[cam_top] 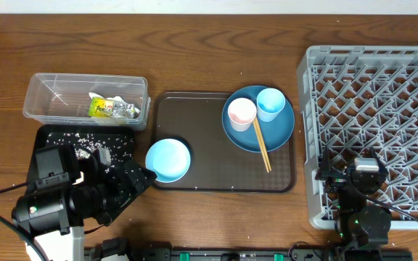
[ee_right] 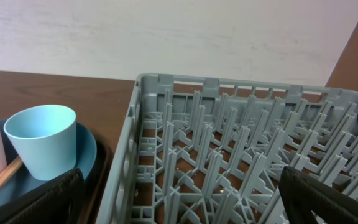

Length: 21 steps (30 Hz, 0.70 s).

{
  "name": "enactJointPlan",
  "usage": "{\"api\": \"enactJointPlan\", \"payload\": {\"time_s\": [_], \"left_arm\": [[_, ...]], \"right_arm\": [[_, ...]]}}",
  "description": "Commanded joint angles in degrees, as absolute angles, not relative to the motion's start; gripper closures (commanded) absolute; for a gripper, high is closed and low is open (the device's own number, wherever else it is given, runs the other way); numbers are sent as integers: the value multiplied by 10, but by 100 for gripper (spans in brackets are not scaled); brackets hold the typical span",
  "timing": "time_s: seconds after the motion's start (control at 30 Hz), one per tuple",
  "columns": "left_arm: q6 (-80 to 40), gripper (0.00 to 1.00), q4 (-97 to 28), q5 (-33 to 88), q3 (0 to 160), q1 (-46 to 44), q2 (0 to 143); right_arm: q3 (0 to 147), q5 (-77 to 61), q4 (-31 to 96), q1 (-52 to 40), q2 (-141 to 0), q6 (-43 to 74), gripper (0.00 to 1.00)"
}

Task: Sort waste into correct bins and load items into the dishwasher rack
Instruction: 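Carry the carrot left and drop it onto the black rice tray, then move the left gripper over the blue plate to the pink cup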

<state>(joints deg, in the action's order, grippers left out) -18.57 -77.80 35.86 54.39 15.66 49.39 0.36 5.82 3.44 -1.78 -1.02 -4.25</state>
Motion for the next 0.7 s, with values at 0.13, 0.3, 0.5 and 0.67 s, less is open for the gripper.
{"api": "enactJointPlan", "payload": {"time_s": [0.13,0.3,0.5,0.67], "left_arm": [[-178,2,-781,367,545,158,493],[-193,2,-768,366,545,158,493],[-193,1,-738,367,545,158,493],[-193,1,-702,366,545,158,493]], "right_arm": [[3,58,37,-16,-10,-48,1],[3,58,37,-16,-10,-48,1],[3,58,37,-16,-10,-48,1],[3,58,37,-16,-10,-48,1]]}}
